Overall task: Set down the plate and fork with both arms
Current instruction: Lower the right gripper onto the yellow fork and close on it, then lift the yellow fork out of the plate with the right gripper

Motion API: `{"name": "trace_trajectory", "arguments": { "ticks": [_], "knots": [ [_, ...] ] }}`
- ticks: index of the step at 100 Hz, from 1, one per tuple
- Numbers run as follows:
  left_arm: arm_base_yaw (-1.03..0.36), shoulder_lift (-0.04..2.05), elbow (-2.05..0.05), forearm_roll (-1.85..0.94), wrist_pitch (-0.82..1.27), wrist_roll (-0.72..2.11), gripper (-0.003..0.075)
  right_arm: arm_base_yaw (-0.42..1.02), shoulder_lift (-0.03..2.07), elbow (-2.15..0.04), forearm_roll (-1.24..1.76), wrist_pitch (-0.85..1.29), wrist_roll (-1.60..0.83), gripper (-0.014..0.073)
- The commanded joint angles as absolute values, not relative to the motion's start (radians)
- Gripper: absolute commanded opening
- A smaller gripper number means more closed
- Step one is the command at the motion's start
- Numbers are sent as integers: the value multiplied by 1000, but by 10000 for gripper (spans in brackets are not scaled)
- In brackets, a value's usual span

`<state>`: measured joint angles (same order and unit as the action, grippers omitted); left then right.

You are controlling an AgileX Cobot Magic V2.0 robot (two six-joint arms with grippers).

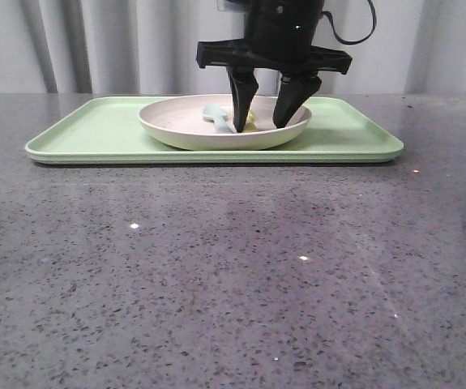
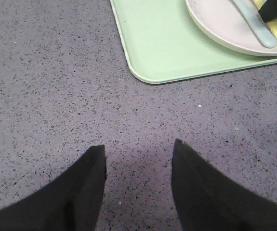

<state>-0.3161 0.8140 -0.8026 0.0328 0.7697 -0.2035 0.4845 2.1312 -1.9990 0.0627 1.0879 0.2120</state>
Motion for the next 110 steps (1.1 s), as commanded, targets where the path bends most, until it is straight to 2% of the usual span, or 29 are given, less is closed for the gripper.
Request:
{"name": "trace_trajectory", "arguments": {
  "ticks": [1,51,58,70,82,91,110],
  "knots": [
    [-315,806,-827,36,713,-216,312,485,2069,-2033,66,1050,201,400],
    [-315,806,-827,36,713,-216,312,485,2096,-2033,88,1068,201,385],
    [-315,806,-827,36,713,-216,312,485,2097,-2033,88,1068,201,323],
    [-315,806,-827,36,713,-216,312,485,2097,-2033,88,1068,201,146],
    [-315,806,-827,36,713,-216,312,485,2097,-2033,88,1067,201,28],
    [-315,806,-827,36,713,-216,312,485,2097,-2033,88,1065,201,-8],
    [-315,806,-827,36,713,-216,312,485,2096,-2033,88,1065,201,-14]
  ]
}}
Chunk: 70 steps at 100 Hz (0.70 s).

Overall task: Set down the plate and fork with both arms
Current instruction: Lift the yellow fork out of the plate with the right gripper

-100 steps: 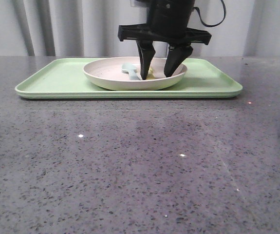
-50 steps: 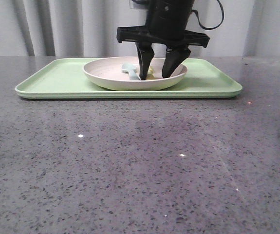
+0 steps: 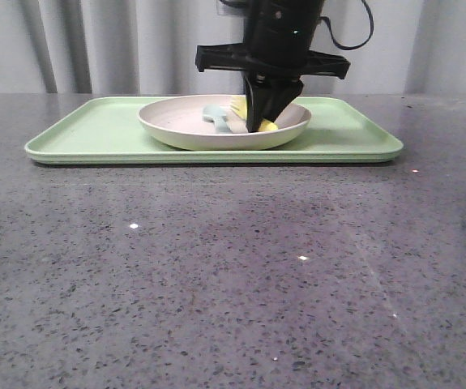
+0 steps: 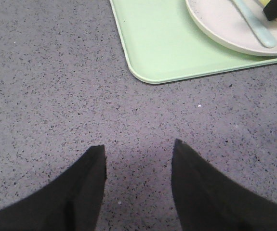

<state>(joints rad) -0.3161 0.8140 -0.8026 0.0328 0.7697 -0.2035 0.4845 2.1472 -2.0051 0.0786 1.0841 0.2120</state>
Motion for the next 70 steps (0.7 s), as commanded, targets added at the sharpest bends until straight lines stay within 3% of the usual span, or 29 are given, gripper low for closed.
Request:
{"name": "trace_trajectory", "arguments": {
  "ticks": [1,42,70],
  "knots": [
    [-315,806,-827,36,713,-216,312,485,2096,-2033,88,1065,201,-14],
    [-315,806,-827,36,713,-216,312,479,1998,-2035,87,1064,201,-14],
    [-315,806,-827,36,713,-216,312,375,1910,-2034,71,1143,200,-14]
  ]
}}
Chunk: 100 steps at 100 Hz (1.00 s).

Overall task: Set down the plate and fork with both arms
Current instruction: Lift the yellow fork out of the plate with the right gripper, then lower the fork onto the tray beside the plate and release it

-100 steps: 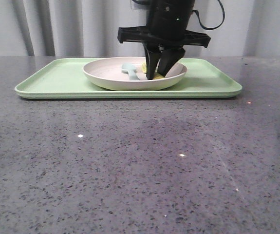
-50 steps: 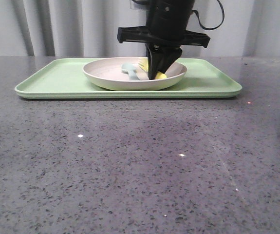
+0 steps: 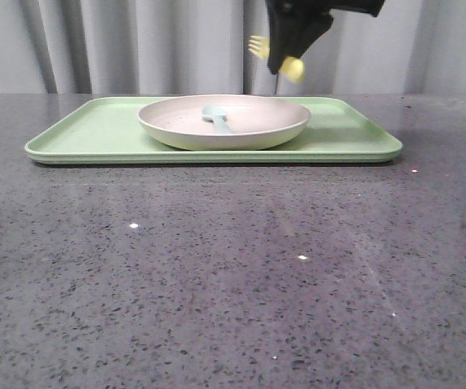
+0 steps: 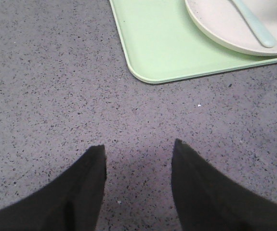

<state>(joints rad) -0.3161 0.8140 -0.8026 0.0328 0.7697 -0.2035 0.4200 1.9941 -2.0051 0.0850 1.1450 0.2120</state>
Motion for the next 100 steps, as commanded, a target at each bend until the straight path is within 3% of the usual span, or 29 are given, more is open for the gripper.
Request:
{"name": "trace_trajectory", "arguments": {
  "ticks": [1,36,100],
  "knots": [
    [-315,806,-827,36,713,-216,312,367,1906,-2034,71,1149,199,-14],
    [-315,806,-827,36,706,-216,312,224,1874,-2032,71,1262,146,-14],
    [-315,806,-827,36,706,-216,312,227,2009,-2030,178,1251,140,-14]
  ]
}}
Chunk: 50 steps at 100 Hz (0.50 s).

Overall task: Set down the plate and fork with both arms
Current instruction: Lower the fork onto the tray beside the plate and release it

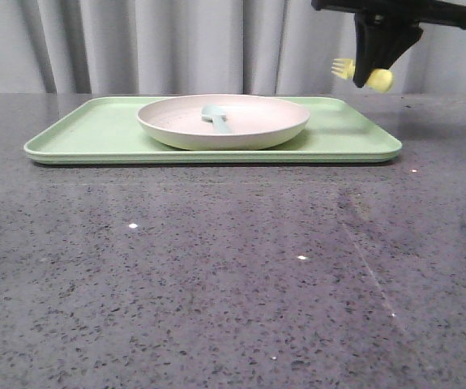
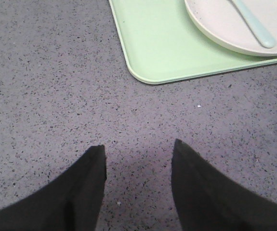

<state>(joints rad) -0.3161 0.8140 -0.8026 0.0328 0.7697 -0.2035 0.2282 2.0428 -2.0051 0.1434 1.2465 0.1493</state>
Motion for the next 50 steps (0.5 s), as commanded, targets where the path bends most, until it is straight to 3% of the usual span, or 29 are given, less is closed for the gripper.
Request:
{"name": "trace_trajectory", "arguments": {
  "ticks": [1,29,36,50],
  "knots": [
    [-315,806,-827,36,706,-216,312,227,2011,-2030,179,1249,140,-14],
    [-315,806,-827,36,706,-216,312,227,2065,-2031,195,1266,140,4],
    [-315,806,-827,36,706,-216,312,227,2066,-2031,197,1264,132,79],
    [-315,806,-827,36,706,-216,312,227,2066,-2035,200,1257,120,364]
  ]
}}
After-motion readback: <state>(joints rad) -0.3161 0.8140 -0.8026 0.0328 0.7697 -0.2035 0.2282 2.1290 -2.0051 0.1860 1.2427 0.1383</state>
